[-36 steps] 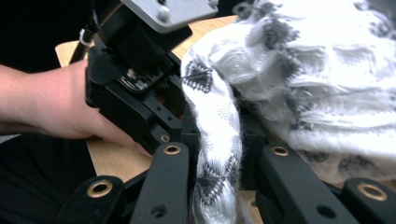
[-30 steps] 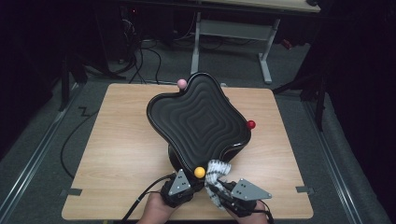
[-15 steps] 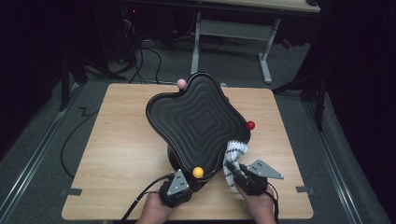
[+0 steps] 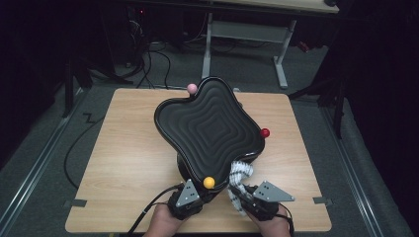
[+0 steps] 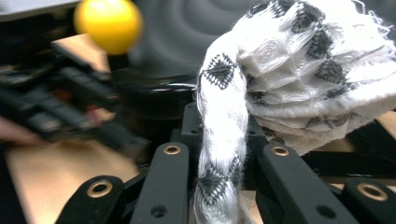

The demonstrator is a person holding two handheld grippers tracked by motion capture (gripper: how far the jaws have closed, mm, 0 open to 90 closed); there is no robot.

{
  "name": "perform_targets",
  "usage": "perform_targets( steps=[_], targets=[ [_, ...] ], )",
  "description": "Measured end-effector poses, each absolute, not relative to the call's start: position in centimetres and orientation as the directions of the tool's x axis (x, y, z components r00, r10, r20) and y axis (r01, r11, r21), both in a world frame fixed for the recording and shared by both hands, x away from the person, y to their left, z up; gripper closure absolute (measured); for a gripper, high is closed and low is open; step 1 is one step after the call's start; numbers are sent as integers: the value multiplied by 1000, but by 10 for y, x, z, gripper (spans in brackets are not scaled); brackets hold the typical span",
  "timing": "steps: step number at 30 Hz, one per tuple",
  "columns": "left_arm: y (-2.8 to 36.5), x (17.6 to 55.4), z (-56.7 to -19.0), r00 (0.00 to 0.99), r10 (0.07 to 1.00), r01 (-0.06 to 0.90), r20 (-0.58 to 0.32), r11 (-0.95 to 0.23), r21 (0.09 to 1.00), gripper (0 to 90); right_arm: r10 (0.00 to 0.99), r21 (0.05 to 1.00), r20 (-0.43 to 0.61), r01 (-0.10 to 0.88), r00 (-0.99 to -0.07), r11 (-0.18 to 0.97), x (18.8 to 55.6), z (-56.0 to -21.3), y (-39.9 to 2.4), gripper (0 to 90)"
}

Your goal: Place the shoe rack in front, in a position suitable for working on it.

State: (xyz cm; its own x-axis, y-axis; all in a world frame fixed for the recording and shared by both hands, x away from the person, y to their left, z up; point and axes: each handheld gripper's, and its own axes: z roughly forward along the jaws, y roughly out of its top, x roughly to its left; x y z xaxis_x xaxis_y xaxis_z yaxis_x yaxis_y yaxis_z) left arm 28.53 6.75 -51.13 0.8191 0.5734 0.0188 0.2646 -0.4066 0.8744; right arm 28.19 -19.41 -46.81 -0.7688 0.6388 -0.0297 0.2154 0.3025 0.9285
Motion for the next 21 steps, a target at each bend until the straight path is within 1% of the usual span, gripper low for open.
perform_targets(
  steps=[4, 10, 14, 16, 19, 20, 21],
  targets=[
    [67, 285, -511, 819, 574, 265, 20, -408, 874, 741, 543, 931, -38, 169, -839, 325, 266, -466, -181, 788],
    [67, 285, -511, 819, 573, 264, 20, -408, 874, 741, 481, 922, -47, 146, -876, 357, 258, -469, -161, 788],
    [67, 285, -511, 819, 573, 264, 21, -409, 874, 741, 492, 923, -52, 146, -869, 356, 260, -470, -163, 789],
    [67, 285, -511, 819, 574, 265, 20, -408, 874, 741, 510, 929, -40, 156, -859, 337, 264, -469, -170, 789],
    [67, 285, -511, 818, 574, 266, 20, -408, 873, 741, 564, 937, -21, 181, -825, 300, 271, -468, -186, 790],
    [67, 285, -511, 818, 574, 266, 20, -408, 873, 741, 564, 937, -21, 181, -825, 300, 271, -468, -186, 790],
    [67, 285, -511, 817, 576, 267, 20, -408, 873, 741, 592, 940, -4, 200, -806, 278, 277, -468, -192, 789]
  ],
)
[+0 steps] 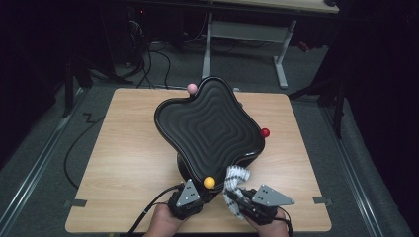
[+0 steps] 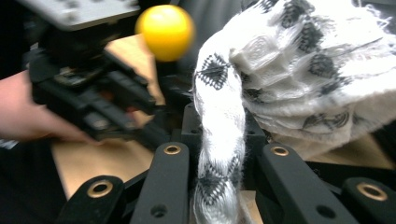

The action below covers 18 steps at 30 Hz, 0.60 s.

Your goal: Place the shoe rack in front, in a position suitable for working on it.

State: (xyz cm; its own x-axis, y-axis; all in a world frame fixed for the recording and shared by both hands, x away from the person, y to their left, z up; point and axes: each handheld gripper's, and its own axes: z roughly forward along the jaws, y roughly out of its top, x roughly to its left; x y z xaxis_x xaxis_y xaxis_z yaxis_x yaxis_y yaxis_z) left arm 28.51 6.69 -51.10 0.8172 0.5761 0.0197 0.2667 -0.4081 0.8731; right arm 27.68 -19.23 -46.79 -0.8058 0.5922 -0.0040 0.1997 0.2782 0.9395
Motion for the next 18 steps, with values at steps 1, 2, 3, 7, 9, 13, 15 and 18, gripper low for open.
perform_targets(
  steps=[1, 2, 3, 7, 9, 13, 15, 18],
  targets=[
    [67, 285, -511, 816, 577, 267, 20, -408, 873, 741, 607, 940, 2, 208, -795, 269, 280, -468, -195, 789],
    [67, 285, -511, 816, 577, 267, 20, -408, 873, 741, 626, 939, 5, 218, -780, 264, 284, -469, -196, 788],
    [67, 285, -511, 816, 577, 267, 20, -408, 873, 741, 642, 938, 11, 230, -767, 259, 289, -469, -198, 788],
    [66, 285, -511, 817, 576, 264, 21, -406, 875, 740, 726, 922, 36, 303, -687, 241, 313, -478, -202, 787],
    [64, 285, -511, 817, 577, 261, 26, -408, 875, 741, 754, 915, 50, 332, -655, 228, 317, -482, -204, 788],
    [45, 286, -510, 812, 581, 251, 54, -431, 867, 737, 806, 912, 74, 366, -587, 183, 318, -484, -220, 788],
    [41, 286, -509, 811, 581, 247, 63, -438, 864, 734, 811, 917, 73, 360, -581, 175, 316, -481, -223, 788],
    [21, 292, -509, 807, 585, 241, 78, -447, 862, 729, 821, 927, 74, 343, -566, 154, 312, -475, -230, 788]
  ],
)
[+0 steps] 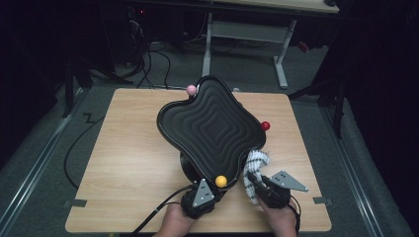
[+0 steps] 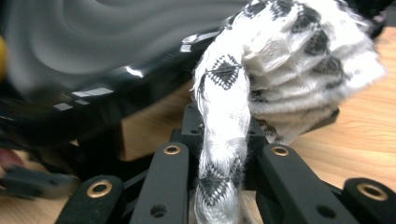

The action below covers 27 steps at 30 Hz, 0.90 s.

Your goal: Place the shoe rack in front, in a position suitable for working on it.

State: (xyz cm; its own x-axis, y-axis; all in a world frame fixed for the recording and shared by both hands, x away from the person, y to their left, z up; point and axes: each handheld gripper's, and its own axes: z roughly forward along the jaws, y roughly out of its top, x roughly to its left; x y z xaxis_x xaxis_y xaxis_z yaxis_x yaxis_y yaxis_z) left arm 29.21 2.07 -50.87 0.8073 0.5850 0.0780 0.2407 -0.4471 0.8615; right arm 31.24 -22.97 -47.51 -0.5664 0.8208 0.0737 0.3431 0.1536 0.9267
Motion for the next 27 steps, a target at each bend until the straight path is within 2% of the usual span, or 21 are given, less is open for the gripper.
perform_targets(
  steps=[2, 5, 8, 11, 14, 15, 20, 23, 27],
  targets=[
    [0, 298, -510, 799, 594, 231, 94, -447, 864, 726, 830, 929, 81, 344, -551, 137, 311, -474, -235, 787],
    [-9, 300, -509, 790, 606, 237, 89, -436, 868, 709, 840, 930, 85, 345, -536, 126, 310, -473, -240, 786],
    [-2, 297, -505, 792, 606, 241, 74, -422, 874, 571, 850, 936, 96, 337, -518, 99, 308, -469, -245, 785],
    [16, 289, -502, 794, 606, 249, 52, -402, 881, 517, 855, 943, 105, 323, -507, 76, 304, -464, -248, 784],
    [32, 283, -499, 791, 610, 252, 50, -399, 882, 503, 854, 949, 111, 308, -508, 60, 301, -459, -247, 784],
    [49, 279, -495, 778, 626, 258, 50, -392, 883, 500, 853, 957, 111, 288, -511, 48, 297, -451, -243, 783],
    [88, 283, -497, 726, 687, 287, 20, -329, 900, 503, 844, 976, 78, 213, -530, 43, 284, -427, -226, 783],
    [94, 288, -499, 709, 705, 304, 26, -338, 891, 517, 833, 982, 66, 186, -550, 45, 277, -417, -215, 783],
    [100, 296, -501, 686, 726, 318, 36, -344, 884, 509, 773, 985, 40, 156, -633, 77, 266, -406, -173, 784]
  ],
)
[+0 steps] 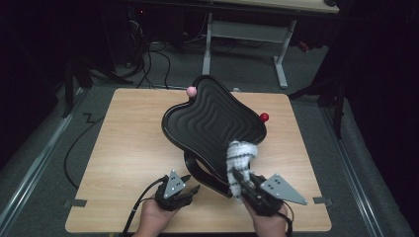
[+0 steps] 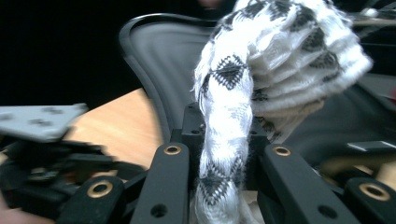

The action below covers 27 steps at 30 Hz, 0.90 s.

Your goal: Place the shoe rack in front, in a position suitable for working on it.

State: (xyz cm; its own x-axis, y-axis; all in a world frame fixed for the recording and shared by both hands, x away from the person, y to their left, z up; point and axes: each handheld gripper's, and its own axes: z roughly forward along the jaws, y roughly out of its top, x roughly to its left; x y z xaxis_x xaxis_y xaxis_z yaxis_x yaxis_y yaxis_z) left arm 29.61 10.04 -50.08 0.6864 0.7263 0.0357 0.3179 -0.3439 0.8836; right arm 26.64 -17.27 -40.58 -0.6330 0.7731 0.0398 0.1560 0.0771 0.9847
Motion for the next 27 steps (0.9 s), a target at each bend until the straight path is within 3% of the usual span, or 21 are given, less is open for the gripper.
perform_targets(
  steps=[7, 17, 27],
  targets=[
    [100, 296, -502, 692, 721, 316, 47, -361, 877, 509, 784, 963, -7, 206, -620, 172, 275, -418, -139, 789],
    [103, 298, -500, 681, 731, 315, 48, -351, 882, 509, 864, 963, -42, 210, -501, 168, 269, -426, -197, 794],
    [106, 308, -496, 655, 754, 305, 51, -325, 895, 484, 925, 965, -56, 218, -376, 147, 287, -431, -248, 793]
  ],
)
